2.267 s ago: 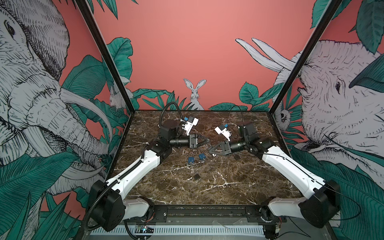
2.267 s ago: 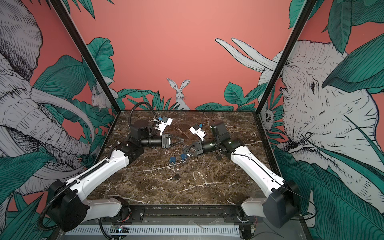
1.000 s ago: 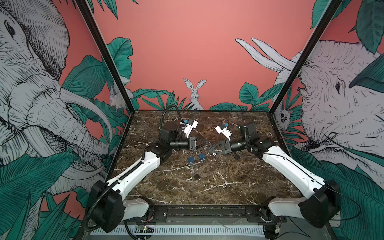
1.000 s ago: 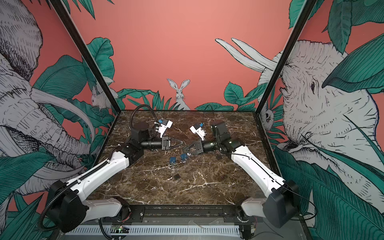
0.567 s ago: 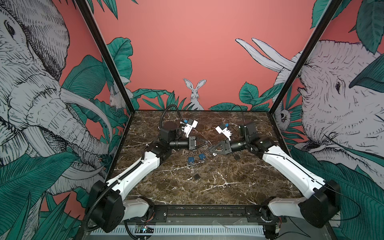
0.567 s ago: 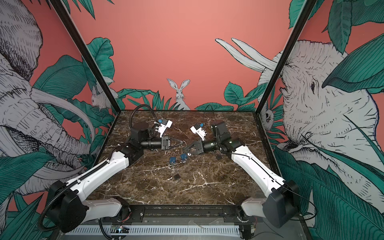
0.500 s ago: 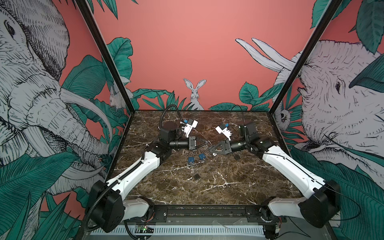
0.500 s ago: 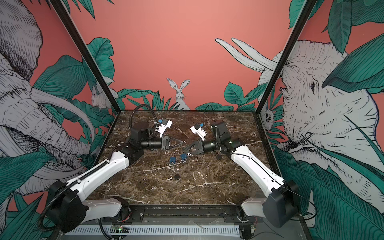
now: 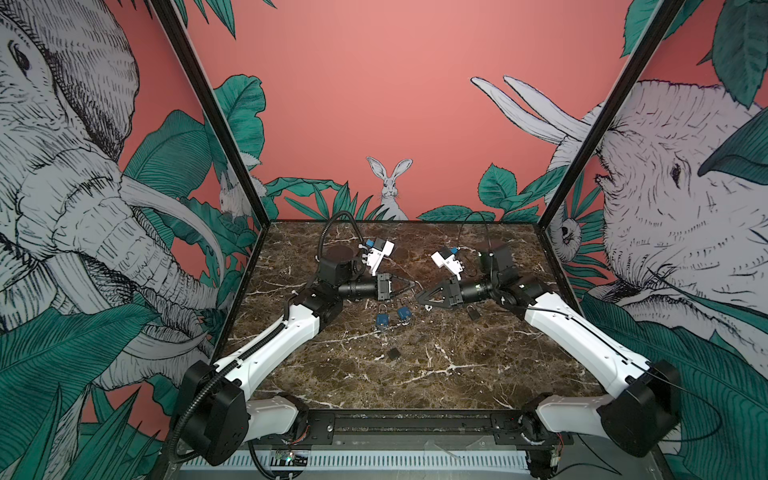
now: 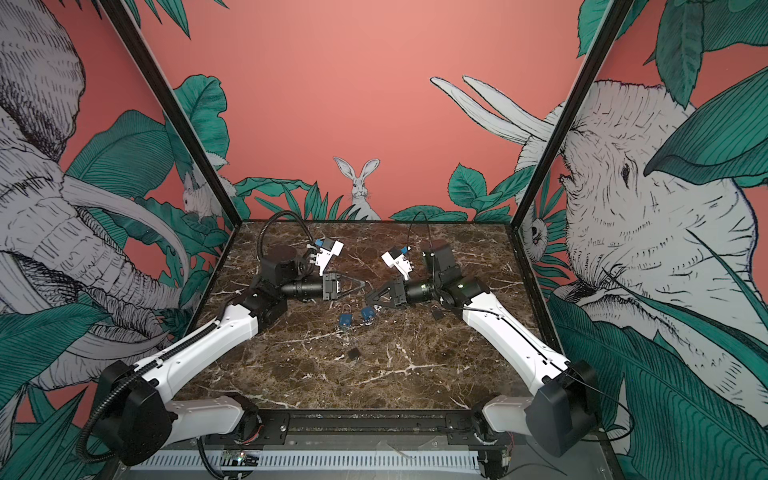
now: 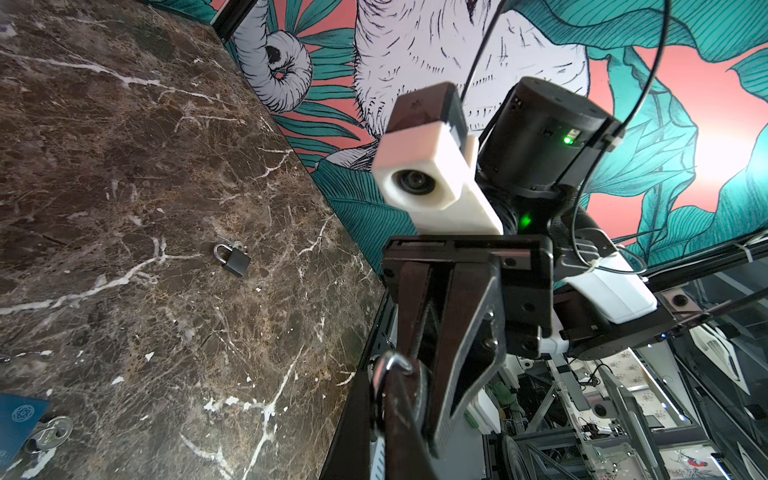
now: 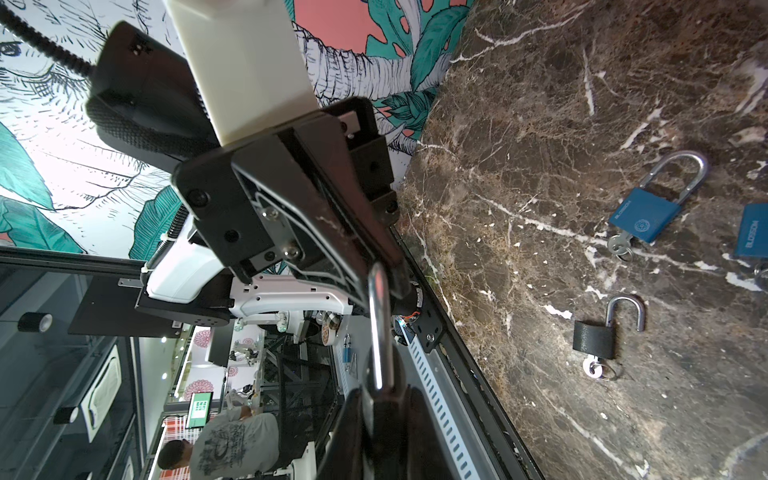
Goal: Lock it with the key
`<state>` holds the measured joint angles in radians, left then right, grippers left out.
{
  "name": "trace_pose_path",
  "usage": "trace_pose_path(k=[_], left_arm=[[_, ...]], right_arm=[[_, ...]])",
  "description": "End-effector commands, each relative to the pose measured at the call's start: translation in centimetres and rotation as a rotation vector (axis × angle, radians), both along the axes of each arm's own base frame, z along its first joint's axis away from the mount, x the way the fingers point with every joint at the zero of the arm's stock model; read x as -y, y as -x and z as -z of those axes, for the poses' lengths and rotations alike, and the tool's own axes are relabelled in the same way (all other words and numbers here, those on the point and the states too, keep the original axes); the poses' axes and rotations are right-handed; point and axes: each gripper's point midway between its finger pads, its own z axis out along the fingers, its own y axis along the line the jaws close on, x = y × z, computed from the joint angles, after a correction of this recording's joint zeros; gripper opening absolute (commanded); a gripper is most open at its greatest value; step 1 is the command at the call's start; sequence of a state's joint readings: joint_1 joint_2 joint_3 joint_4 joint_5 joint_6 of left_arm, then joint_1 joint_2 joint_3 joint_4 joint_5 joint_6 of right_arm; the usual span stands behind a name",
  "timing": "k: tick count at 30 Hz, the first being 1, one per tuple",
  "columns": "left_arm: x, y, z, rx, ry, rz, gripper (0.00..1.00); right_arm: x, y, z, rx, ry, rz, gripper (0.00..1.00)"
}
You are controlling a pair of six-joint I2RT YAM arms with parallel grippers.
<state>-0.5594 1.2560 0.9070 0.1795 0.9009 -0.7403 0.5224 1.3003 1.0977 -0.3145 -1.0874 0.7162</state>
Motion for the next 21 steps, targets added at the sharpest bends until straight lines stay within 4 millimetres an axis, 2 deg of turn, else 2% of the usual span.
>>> trace_pose_path(k=[1, 14, 21], left_arm=[[-0.3, 0.7, 2.6, -0.05, -0.047, 0.005, 0.0], [-0.9, 2.8, 2.7, -0.094, -0.023, 0.019, 0.0], [0.1, 4.1, 2.7, -0.102, -0.023, 0.054, 0.0]], right_arm=[[-0.2, 0.6, -5.5, 0.167, -0.15, -0.041, 0.0], [-0.3, -0.9, -4.6, 0.185, -0.118, 0.037, 0.0], [-0.6, -1.3, -4.4, 0.179, -0.124, 0.039, 0.0]])
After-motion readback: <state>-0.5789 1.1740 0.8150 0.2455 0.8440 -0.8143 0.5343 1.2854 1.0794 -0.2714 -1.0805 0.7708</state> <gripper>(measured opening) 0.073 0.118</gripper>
